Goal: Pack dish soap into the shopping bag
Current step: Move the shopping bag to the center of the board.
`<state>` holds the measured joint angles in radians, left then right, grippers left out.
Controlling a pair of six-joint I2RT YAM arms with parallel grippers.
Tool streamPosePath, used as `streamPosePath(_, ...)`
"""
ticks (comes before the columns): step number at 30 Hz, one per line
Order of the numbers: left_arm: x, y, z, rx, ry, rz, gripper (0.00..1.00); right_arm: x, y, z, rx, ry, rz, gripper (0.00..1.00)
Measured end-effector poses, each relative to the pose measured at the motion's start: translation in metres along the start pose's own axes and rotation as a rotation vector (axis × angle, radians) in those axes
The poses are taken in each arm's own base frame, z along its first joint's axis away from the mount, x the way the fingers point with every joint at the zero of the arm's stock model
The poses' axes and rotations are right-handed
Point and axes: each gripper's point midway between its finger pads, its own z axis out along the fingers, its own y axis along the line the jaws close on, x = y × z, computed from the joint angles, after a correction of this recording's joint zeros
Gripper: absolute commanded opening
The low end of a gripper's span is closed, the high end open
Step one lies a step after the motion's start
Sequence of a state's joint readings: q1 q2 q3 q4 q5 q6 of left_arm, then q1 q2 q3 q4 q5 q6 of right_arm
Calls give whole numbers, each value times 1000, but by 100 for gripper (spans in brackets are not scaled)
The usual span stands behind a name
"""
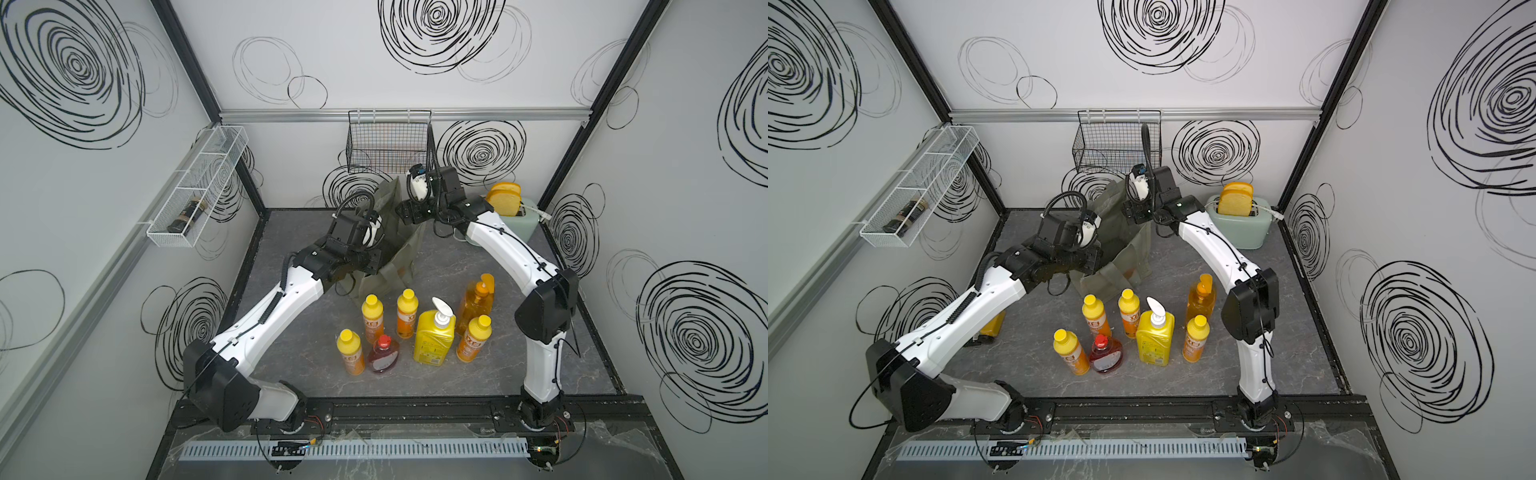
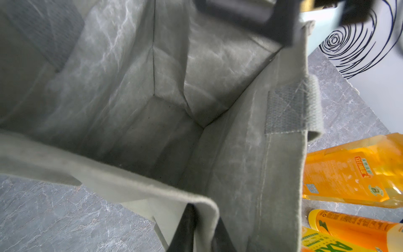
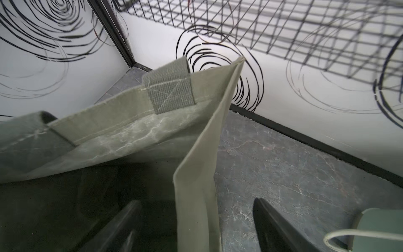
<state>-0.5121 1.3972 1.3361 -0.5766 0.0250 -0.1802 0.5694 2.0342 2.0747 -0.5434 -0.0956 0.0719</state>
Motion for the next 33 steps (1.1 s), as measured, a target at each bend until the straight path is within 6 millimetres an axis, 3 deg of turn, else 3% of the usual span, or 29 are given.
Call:
streamPosePath(3, 1, 2, 0, -4, 1, -4, 20, 3, 4, 13, 17, 22, -14, 47)
streamPosePath(6, 0, 10, 0, -18, -3, -22, 21, 5, -1, 16, 53, 41, -12, 31)
streamPosePath(10, -4, 28, -1, -51, -11, -68, 22, 14, -11, 10, 113, 76, -1, 21)
streamPosePath(15, -18, 38, -4, -69, -39, -111, 25, 37, -27, -26, 171, 127, 22, 20)
streamPosePath(21, -43, 30, -2, -45, -79, -131, 29, 57, -55, -92, 214, 102, 82, 24)
streamPosePath(24, -48, 23, 7, -29, -80, -138, 37, 65, -72, -112, 227, 75, 116, 28)
streamPosePath(27, -44, 17, 19, -24, -58, -140, 48, 74, -85, -116, 236, 67, 138, 33)
streamPosePath(30, -38, 11, 29, -25, -34, -136, 56, 78, -82, -110, 205, 62, 139, 38)
streamPosePath(33, -35, 8, 32, -32, -27, -129, 57, 77, -77, -106, 171, 53, 137, 40)
